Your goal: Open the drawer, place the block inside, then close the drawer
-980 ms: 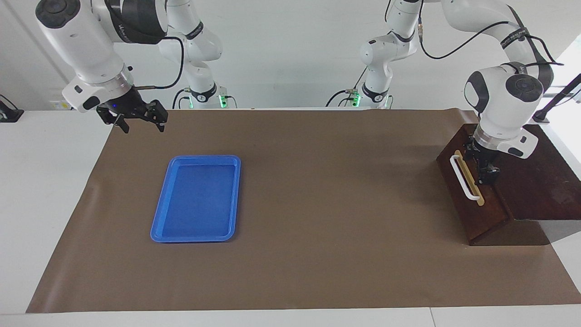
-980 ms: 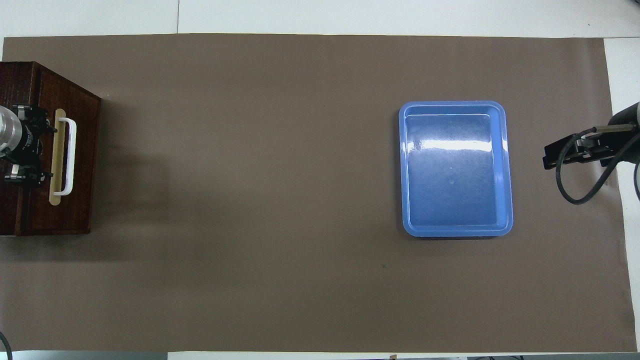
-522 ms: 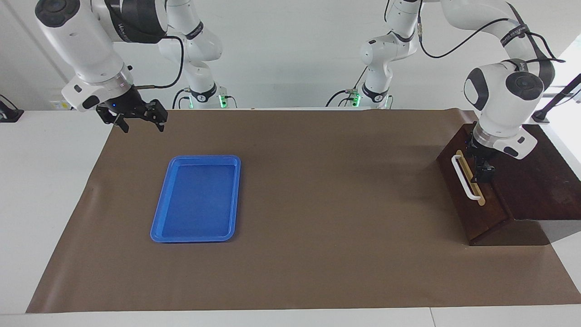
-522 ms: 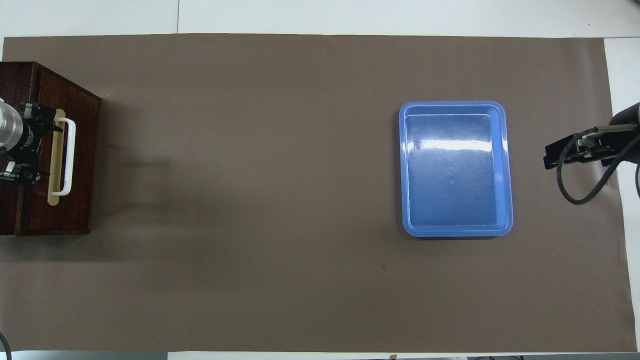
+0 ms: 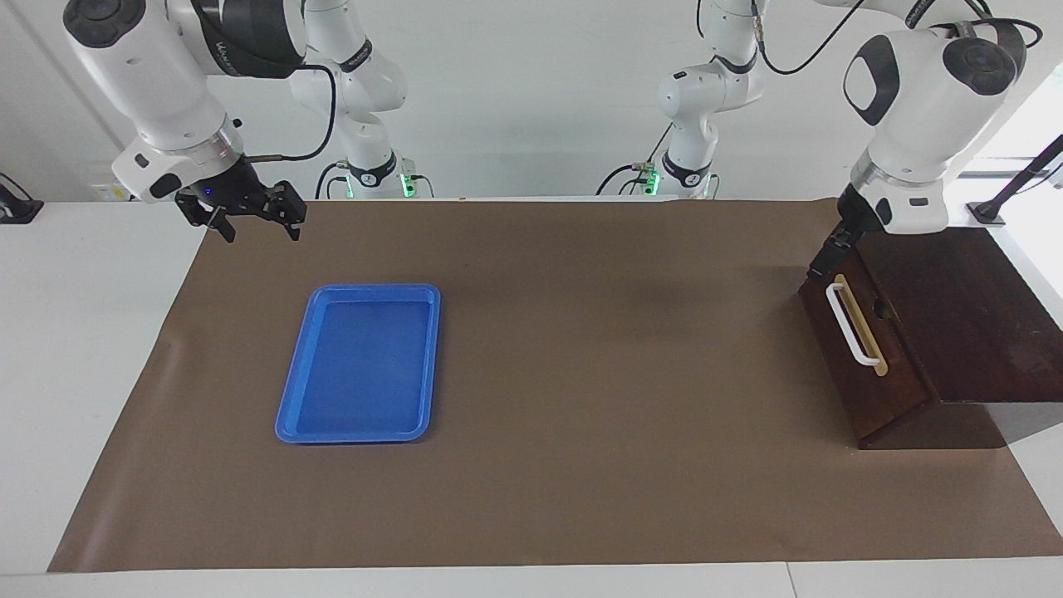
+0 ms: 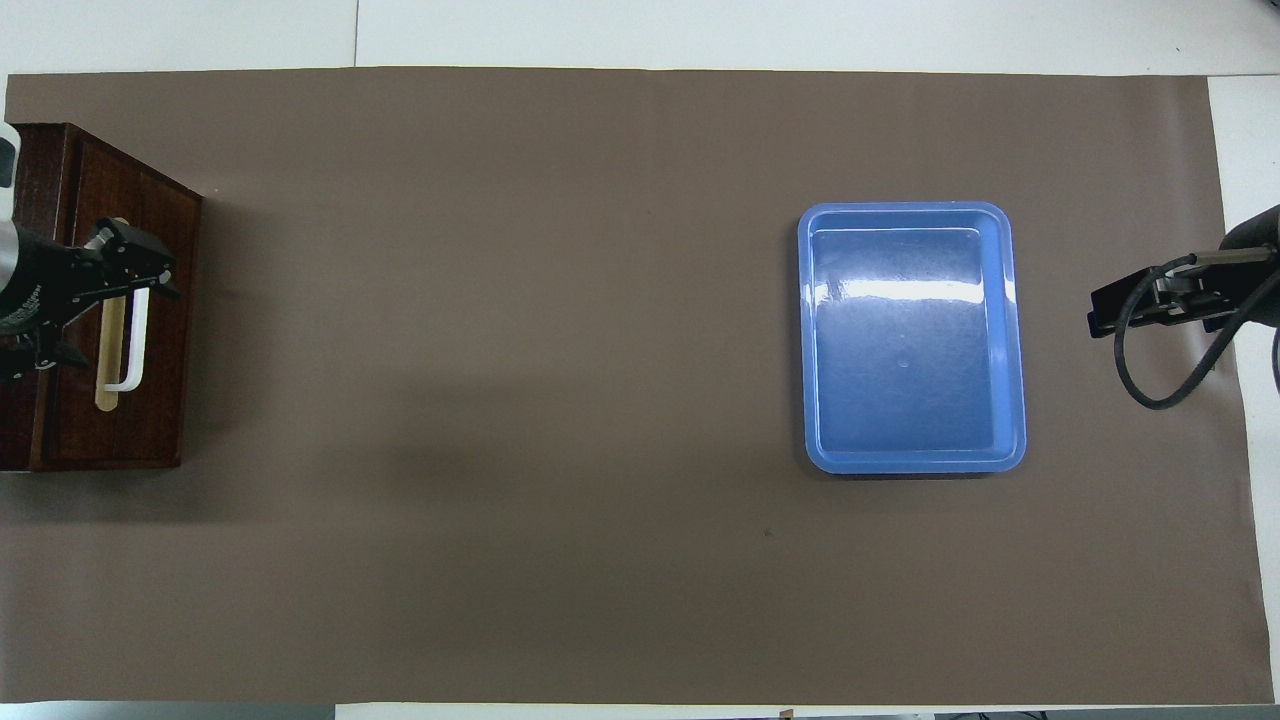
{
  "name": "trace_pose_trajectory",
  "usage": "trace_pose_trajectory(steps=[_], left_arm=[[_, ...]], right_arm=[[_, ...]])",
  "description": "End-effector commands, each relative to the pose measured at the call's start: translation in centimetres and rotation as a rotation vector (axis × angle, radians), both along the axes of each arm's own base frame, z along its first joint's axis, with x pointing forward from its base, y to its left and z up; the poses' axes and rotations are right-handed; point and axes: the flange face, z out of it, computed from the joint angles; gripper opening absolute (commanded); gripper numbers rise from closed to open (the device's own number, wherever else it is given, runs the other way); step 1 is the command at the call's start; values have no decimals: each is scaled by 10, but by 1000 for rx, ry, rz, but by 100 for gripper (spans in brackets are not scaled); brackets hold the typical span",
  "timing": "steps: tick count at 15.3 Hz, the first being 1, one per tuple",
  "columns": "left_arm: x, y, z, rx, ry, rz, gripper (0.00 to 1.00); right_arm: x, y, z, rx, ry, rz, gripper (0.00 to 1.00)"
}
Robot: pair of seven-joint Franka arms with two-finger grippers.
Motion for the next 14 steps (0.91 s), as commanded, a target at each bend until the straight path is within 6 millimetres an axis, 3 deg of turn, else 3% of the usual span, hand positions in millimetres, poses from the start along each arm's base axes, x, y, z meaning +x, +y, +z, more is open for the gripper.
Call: trace_pose_trajectory(steps=[1, 2, 3, 9, 14], left_arm=[[-9, -25, -3, -40, 60, -179, 100], [-11, -32, -5, -53, 82, -257, 100], [-12, -25, -3, -60, 97, -274, 100], [-17, -26, 10, -93, 126, -479, 100], [-16, -34, 11, -90, 105, -498, 100]], right_arm=[[-4, -2, 4, -15, -5, 20, 100], [-4, -1, 4, -15, -3, 21, 100], [-4, -1, 3, -15, -2, 21, 100], [-4, 0, 4, -15, -3, 24, 100], [-4, -1, 5, -15, -3, 23, 100]])
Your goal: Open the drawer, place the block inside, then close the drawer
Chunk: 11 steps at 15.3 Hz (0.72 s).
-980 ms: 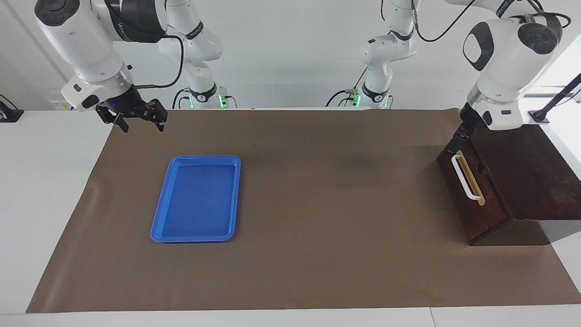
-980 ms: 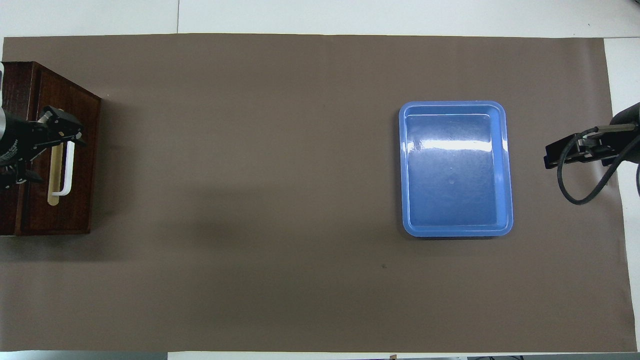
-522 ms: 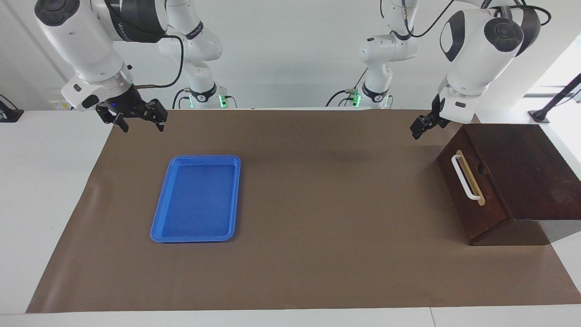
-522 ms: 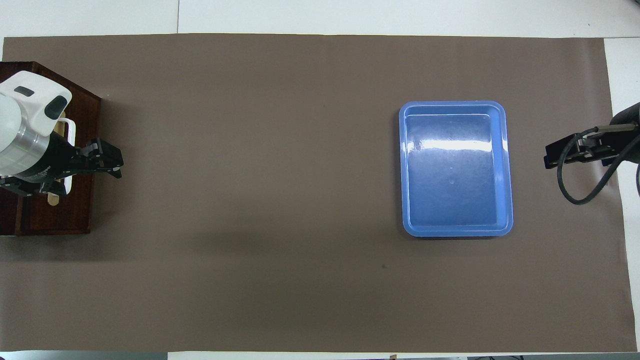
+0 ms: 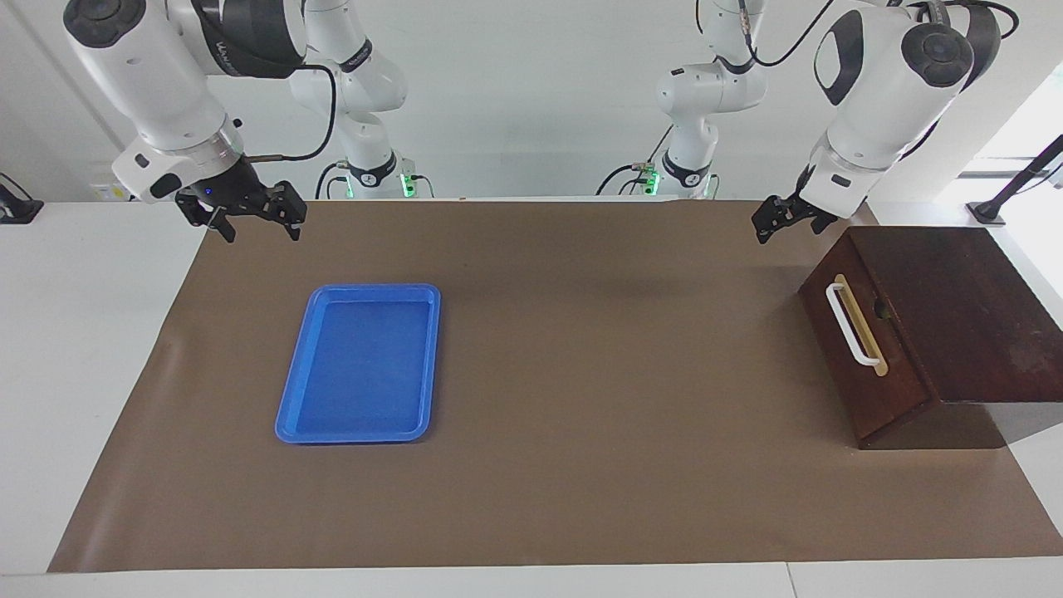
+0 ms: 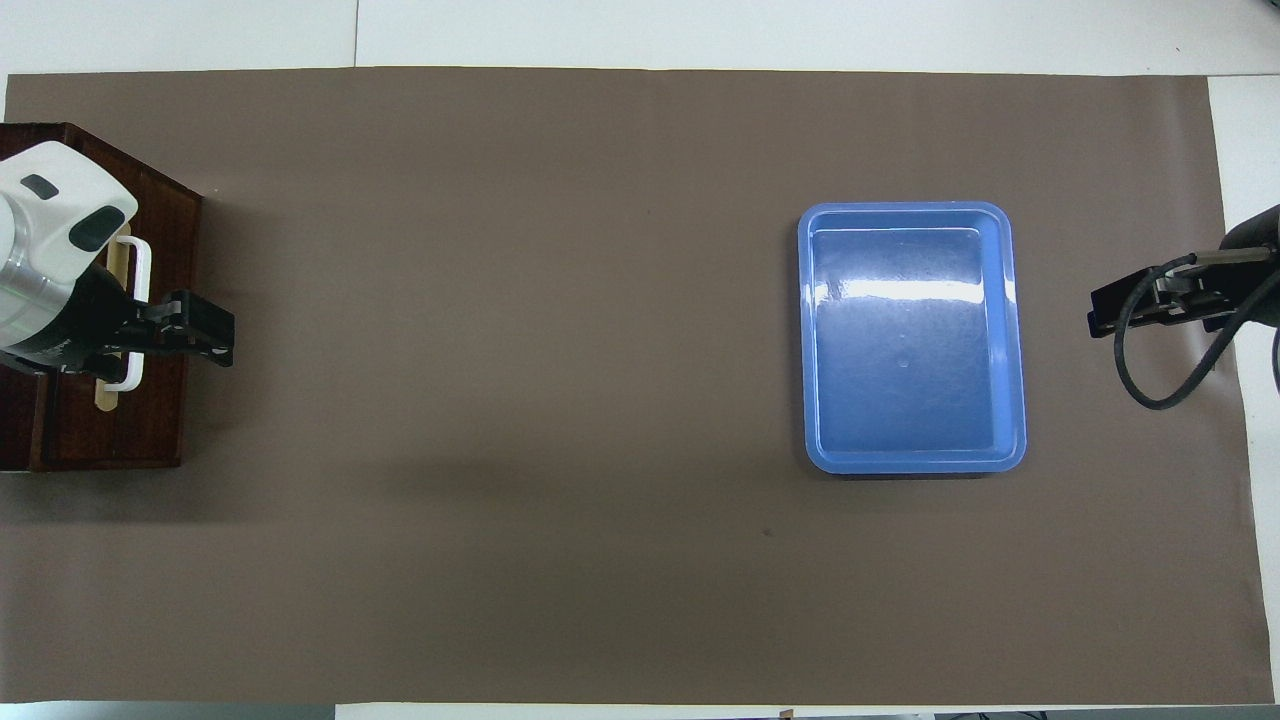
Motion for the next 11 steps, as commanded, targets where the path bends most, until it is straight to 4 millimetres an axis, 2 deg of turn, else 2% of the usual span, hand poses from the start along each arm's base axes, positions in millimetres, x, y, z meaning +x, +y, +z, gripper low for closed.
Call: trace_pose_trajectory(steps=[1, 2, 5, 11], left_arm=[[1, -7, 3, -17, -1, -24, 100], [-1, -16, 3, -17, -1, -40, 100], [-3, -22, 6, -16, 7, -52, 100], [-2, -14, 7, -21, -14, -68, 100]], right_arm=[[-5, -1, 5, -15, -4, 24, 100], [-5, -1, 5, -15, -3, 24, 100], [-5, -1, 5, -15, -4, 24, 100], [-5, -1, 5, -16, -3, 25, 100]])
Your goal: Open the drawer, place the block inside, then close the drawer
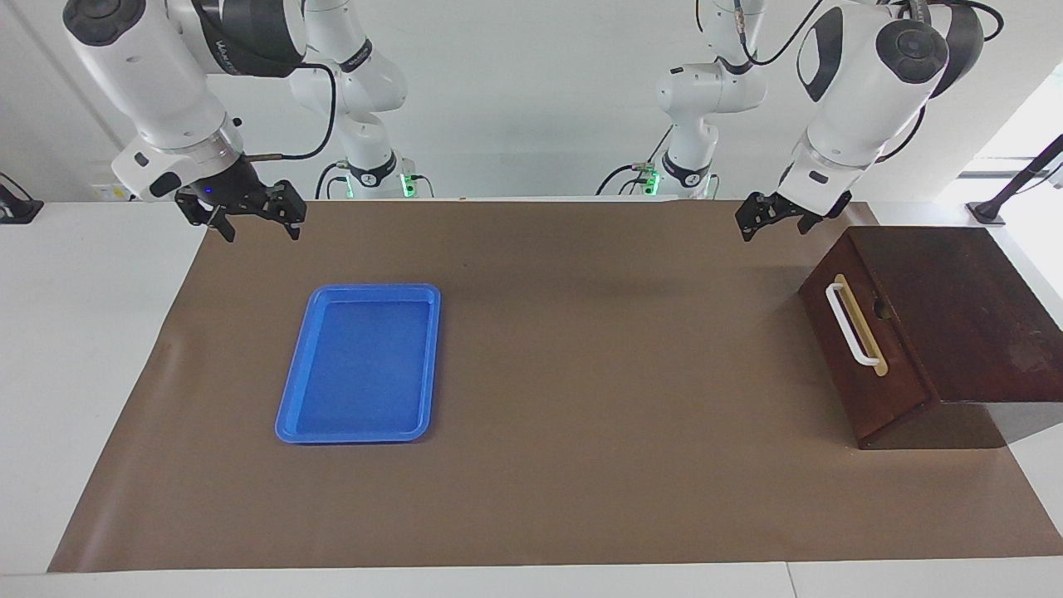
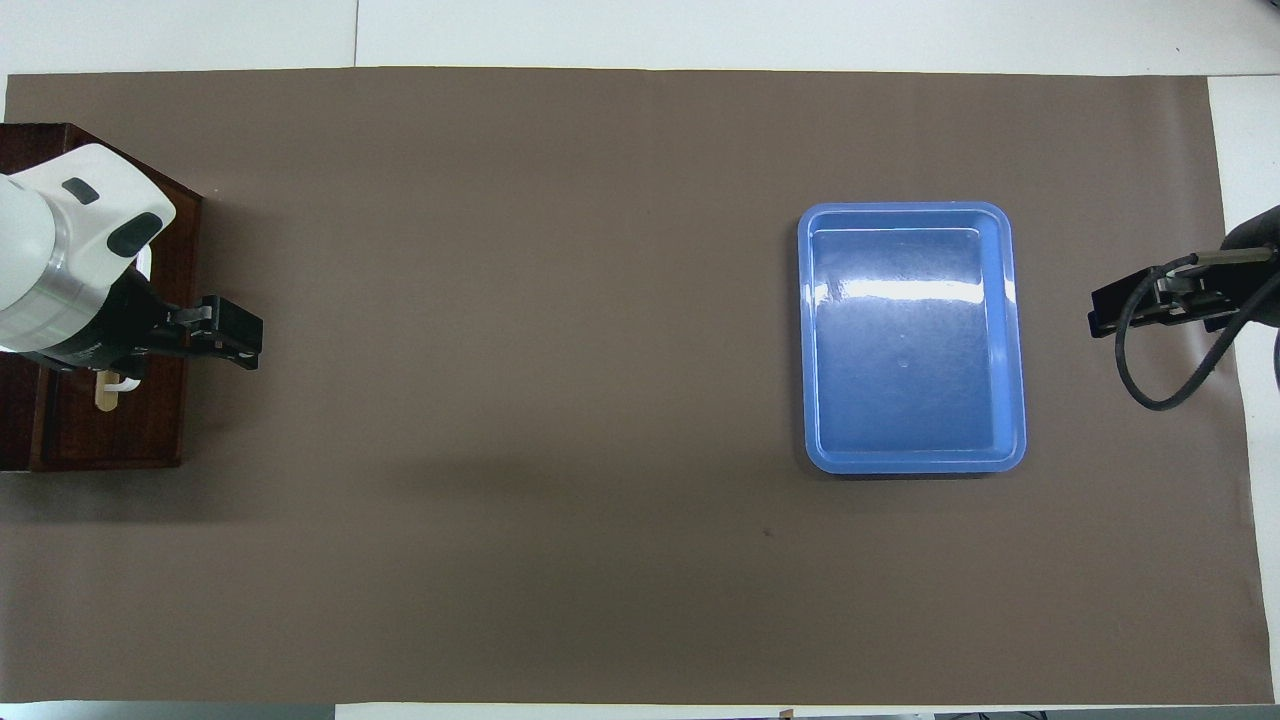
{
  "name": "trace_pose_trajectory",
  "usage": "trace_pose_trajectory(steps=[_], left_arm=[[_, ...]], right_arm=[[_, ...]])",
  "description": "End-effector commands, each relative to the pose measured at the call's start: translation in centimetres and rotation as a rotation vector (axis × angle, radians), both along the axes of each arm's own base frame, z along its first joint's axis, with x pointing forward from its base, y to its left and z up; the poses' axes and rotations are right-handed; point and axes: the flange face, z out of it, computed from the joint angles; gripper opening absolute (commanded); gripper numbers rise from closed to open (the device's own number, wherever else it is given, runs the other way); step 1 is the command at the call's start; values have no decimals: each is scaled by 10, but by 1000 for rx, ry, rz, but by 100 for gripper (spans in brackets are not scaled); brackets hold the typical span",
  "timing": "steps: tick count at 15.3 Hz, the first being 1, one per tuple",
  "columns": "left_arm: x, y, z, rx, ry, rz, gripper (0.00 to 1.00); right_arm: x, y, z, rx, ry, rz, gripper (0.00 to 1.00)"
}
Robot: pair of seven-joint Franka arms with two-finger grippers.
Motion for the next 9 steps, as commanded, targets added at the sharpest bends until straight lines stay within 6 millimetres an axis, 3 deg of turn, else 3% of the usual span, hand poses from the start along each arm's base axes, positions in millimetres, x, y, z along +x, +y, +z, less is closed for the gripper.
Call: trace_pose_trajectory(steps=[1, 9], left_arm=[[2, 6, 6, -20, -17, -26, 100], [1, 10, 11, -19, -25, -23, 100]], right_arm=[[-4, -1, 4, -15, 0, 27, 100], [-4, -4, 4, -16, -2, 24, 100]])
